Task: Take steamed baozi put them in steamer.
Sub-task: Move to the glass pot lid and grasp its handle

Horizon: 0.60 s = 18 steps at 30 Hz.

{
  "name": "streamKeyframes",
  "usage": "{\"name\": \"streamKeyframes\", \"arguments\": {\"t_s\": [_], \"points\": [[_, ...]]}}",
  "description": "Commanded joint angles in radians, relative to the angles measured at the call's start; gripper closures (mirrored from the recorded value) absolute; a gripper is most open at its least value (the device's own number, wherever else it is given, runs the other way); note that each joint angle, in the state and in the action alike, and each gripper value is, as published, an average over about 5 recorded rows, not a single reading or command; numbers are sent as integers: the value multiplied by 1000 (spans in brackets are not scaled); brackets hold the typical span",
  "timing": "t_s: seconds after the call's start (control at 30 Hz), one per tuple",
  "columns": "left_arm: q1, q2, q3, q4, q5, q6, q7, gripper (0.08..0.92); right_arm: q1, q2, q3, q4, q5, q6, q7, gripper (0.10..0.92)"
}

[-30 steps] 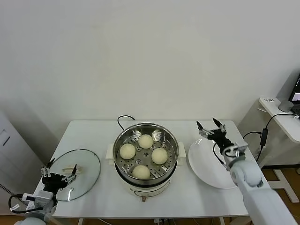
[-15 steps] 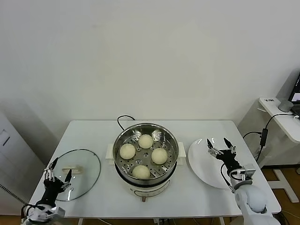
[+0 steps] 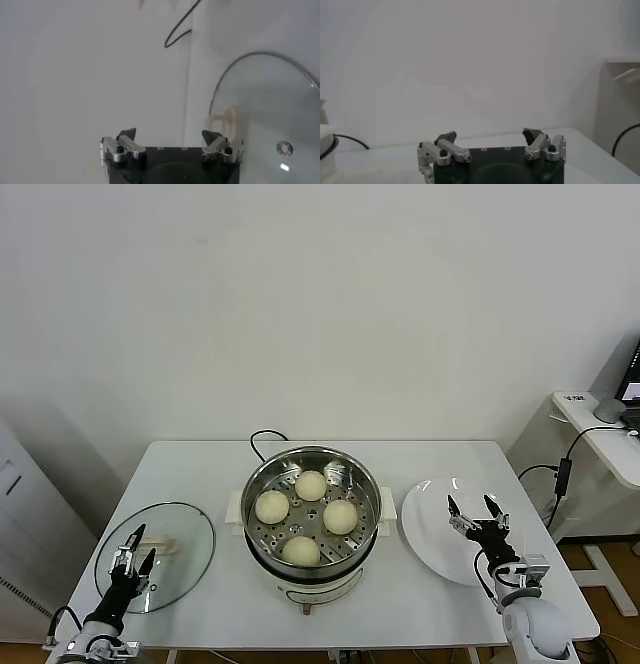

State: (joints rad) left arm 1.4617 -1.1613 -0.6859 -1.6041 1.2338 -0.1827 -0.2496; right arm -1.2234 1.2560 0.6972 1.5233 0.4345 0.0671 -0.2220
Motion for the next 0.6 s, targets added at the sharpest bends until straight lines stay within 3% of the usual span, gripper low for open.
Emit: {"name": "streamKeyframes", "arguments": {"t_s": [0.03, 0.6], "points": [[-79, -13, -9, 131, 187, -53, -50, 177, -16, 20, 17, -7, -14, 6, -11, 203], [-168, -25, -12, 183, 164, -26, -53, 177, -10, 24, 20, -52, -33, 23, -37, 203]]}}
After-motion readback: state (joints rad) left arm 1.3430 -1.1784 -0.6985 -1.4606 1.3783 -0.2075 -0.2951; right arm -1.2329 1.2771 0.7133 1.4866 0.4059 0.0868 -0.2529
